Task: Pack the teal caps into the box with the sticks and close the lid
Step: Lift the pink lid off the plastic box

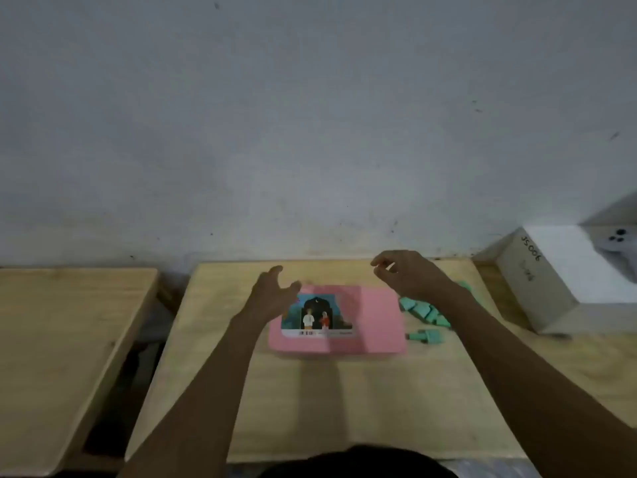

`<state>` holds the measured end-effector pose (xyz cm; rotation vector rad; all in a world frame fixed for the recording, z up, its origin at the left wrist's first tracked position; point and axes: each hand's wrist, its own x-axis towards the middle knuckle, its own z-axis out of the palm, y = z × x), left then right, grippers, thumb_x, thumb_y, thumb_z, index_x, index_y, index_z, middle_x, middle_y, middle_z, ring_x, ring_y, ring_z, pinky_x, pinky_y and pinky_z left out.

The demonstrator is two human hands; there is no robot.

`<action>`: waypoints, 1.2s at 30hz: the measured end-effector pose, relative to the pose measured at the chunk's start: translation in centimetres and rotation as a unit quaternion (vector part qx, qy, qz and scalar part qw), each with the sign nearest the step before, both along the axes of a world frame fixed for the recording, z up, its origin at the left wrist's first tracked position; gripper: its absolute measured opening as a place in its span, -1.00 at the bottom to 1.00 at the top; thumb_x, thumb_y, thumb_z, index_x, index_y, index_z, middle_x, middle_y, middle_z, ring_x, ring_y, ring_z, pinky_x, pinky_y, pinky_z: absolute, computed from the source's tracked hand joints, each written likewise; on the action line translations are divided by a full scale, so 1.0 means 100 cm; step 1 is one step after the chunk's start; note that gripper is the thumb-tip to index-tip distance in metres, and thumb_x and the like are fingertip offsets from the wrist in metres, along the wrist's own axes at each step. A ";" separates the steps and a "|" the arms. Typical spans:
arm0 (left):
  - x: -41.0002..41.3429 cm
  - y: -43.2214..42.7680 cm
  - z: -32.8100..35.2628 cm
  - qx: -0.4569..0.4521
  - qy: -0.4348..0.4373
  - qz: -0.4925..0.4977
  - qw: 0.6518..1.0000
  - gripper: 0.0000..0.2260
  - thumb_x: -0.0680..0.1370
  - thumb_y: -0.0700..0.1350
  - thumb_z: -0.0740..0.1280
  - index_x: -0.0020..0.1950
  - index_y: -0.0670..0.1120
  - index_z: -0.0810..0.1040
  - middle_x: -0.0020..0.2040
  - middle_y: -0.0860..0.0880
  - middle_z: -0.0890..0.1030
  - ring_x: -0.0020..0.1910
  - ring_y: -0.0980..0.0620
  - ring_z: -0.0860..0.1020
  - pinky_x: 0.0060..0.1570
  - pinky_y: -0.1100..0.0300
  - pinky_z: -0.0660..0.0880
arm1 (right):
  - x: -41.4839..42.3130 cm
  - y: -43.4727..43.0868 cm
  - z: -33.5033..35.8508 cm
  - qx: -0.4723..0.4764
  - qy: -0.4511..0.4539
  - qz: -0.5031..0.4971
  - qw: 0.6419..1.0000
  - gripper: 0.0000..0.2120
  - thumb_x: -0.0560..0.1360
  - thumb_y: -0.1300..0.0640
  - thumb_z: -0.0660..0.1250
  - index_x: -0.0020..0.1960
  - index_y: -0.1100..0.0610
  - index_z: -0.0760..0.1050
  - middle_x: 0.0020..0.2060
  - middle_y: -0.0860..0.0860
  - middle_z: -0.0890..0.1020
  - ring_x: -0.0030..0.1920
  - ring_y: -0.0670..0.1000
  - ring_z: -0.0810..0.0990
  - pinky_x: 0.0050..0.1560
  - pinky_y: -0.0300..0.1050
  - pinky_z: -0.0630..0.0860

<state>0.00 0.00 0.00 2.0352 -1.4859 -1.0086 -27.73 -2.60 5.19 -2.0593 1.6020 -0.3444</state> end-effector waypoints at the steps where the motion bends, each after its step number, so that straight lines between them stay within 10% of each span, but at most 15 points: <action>1: 0.000 0.009 -0.011 0.043 -0.007 0.015 0.999 -0.30 0.45 0.16 0.33 0.49 -0.09 0.18 0.43 -0.16 0.29 0.26 -0.12 0.46 0.24 0.04 0.41 | -0.002 0.006 -0.012 0.040 0.024 0.001 0.999 -0.75 0.56 -0.04 0.28 0.20 -0.05 0.54 0.13 -0.06 0.62 0.02 -0.06 0.58 0.07 -0.07 0.52; 6: -0.004 0.046 -0.056 0.078 0.026 0.060 0.995 -0.43 0.41 0.06 0.38 0.33 -0.15 0.34 0.23 -0.17 0.51 0.16 -0.15 0.52 0.08 0.03 0.51 | -0.008 0.039 -0.059 0.140 0.114 0.044 0.983 -0.41 0.51 -0.06 0.36 0.48 0.01 0.28 0.43 0.01 0.37 0.33 0.05 0.42 0.29 0.04 0.41; 14: -0.006 0.061 -0.063 -0.025 0.092 0.116 0.989 -0.71 0.43 -0.10 0.46 0.10 -0.06 0.51 -0.03 0.01 0.56 -0.06 -0.03 0.54 -0.10 0.17 0.44 | -0.014 0.055 -0.097 0.034 0.255 0.132 0.957 -0.21 0.34 -0.01 0.50 0.43 0.00 0.15 0.38 0.03 0.21 0.24 0.07 0.43 0.03 0.00 0.60; 26: 0.005 0.087 -0.076 -0.037 0.259 0.134 0.956 -0.48 0.33 -0.12 0.56 0.25 0.05 0.50 0.09 0.08 0.65 0.03 0.13 0.62 -0.09 0.28 0.58 | 0.002 0.053 -0.091 0.034 0.345 0.158 0.924 -0.17 0.44 0.25 0.38 0.55 0.15 -0.03 0.52 0.27 0.00 0.35 0.23 0.41 0.01 -0.01 0.57; 36: 0.002 0.097 -0.088 -0.072 0.292 0.132 0.945 -0.30 0.24 -0.28 0.59 0.32 0.01 0.44 0.17 0.06 0.60 0.18 0.08 0.55 -0.02 0.26 0.59 | 0.010 0.043 -0.076 0.057 0.394 0.219 0.891 -0.16 0.39 0.20 0.48 0.51 0.23 0.06 0.41 0.28 0.25 0.31 0.20 0.43 0.11 -0.03 0.53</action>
